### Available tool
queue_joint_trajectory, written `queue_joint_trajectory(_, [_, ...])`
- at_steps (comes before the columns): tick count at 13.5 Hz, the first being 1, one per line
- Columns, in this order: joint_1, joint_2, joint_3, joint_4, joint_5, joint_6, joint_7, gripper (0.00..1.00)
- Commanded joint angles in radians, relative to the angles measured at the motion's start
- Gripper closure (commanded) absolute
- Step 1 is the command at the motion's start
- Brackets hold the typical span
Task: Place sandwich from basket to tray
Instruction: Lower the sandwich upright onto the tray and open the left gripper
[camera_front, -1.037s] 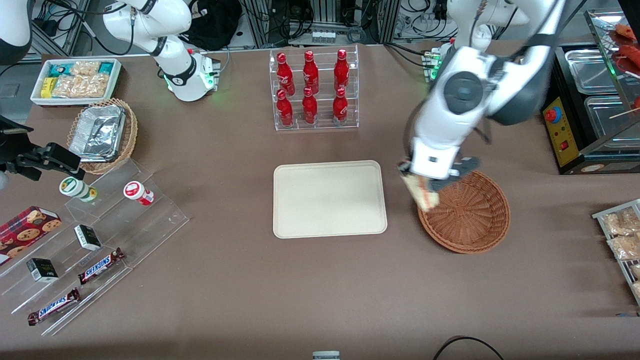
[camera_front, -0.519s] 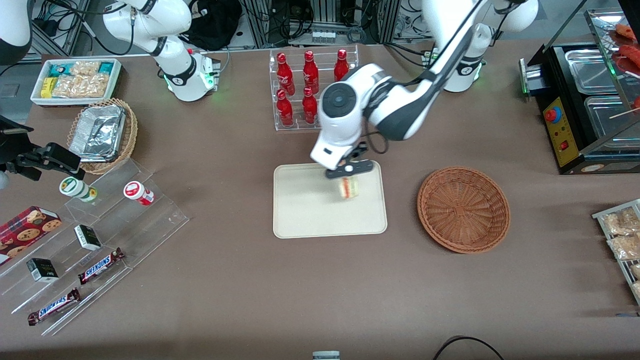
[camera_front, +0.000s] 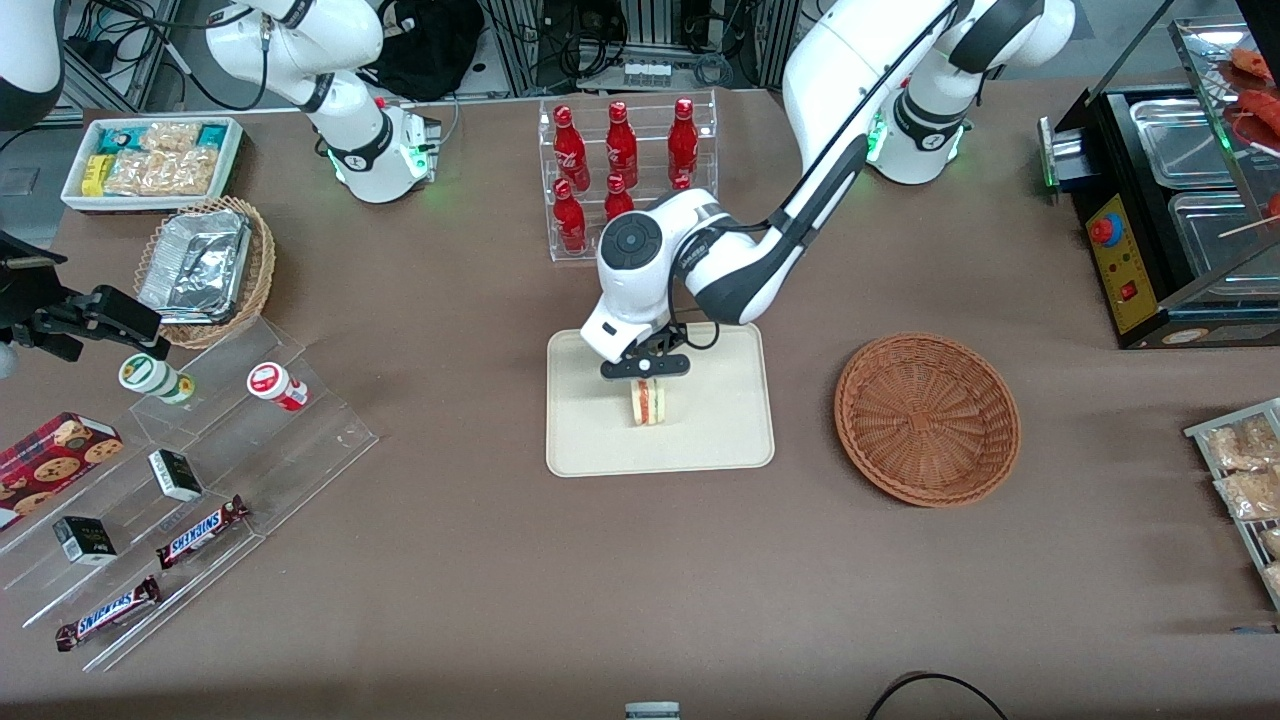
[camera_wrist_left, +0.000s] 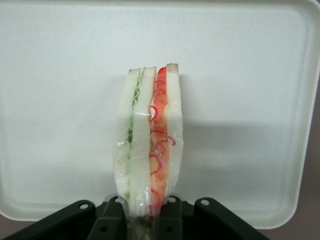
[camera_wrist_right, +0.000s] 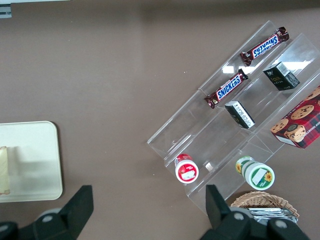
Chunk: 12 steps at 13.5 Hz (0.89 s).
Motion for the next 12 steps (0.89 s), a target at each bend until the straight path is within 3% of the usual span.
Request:
queue_joint_trajectory(1, [-0.007, 0.021, 0.005, 0.027, 0.018, -0.002, -0.011, 0.89])
queue_joint_trajectory(5, [-0.002, 0.045, 0.008, 0.031, 0.018, 0.000, -0.001, 0.86])
queue_joint_trajectory(6, [-0.002, 0.047, 0.008, 0.031, 0.018, 0.000, -0.001, 0.81])
queue_joint_trajectory(7, [-0.002, 0.047, 0.008, 0.033, 0.017, 0.000, -0.006, 0.61])
queue_joint_trajectory(8, [-0.002, 0.047, 0.008, 0.033, 0.017, 0.000, -0.007, 0.30])
queue_joint_trajectory(10, [-0.004, 0.042, 0.008, 0.034, 0.017, 0.000, -0.007, 0.00])
queue_joint_trajectory(12, [-0.005, 0.028, 0.008, 0.034, 0.015, -0.002, -0.017, 0.00])
